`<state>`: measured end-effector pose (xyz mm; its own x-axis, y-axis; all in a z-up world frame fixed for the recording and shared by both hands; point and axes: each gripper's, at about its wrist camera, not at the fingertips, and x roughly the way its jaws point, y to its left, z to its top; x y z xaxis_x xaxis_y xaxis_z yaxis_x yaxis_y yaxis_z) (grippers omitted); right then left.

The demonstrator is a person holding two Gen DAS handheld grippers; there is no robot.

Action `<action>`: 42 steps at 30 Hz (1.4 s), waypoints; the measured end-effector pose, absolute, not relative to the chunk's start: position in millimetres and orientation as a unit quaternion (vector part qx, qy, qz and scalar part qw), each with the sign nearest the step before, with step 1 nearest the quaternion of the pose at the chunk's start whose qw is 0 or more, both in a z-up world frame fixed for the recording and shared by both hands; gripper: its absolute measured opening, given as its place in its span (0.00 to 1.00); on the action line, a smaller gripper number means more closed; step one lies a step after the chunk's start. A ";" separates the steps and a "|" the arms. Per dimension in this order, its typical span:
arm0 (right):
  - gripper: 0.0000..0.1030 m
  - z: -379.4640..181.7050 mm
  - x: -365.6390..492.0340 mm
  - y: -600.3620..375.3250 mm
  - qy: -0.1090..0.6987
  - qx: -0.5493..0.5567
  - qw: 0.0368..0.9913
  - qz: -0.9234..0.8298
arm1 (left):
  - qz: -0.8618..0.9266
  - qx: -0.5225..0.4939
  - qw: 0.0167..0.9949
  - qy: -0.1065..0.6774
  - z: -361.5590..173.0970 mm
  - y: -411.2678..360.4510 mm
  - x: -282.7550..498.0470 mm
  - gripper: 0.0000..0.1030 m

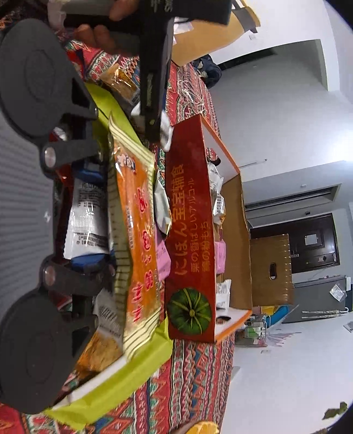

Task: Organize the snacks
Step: 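Grasp a white snack packet with the left tool while the right tool grasps another, then carry both held white packets up and over into the orange box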

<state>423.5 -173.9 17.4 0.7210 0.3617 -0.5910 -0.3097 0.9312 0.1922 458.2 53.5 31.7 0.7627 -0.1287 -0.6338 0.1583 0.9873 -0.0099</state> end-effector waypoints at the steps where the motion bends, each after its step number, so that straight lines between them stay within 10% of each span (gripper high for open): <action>1: 0.45 19.2 419.2 -177.3 0.327 0.041 0.927 0.180 | -0.076 0.020 0.940 0.332 36.5 53.8 451.0 0.40; 42: 0.43 105.0 182.0 -223.1 0.243 0.055 0.918 0.309 | -0.074 -0.047 0.958 0.273 89.9 15.1 190.8 0.40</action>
<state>182.0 -223.1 105.0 0.6906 0.5946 -0.4117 -0.5410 0.8026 0.2514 190.8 15.1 89.9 0.8398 -0.1685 -0.5161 0.1170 0.9844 -0.1311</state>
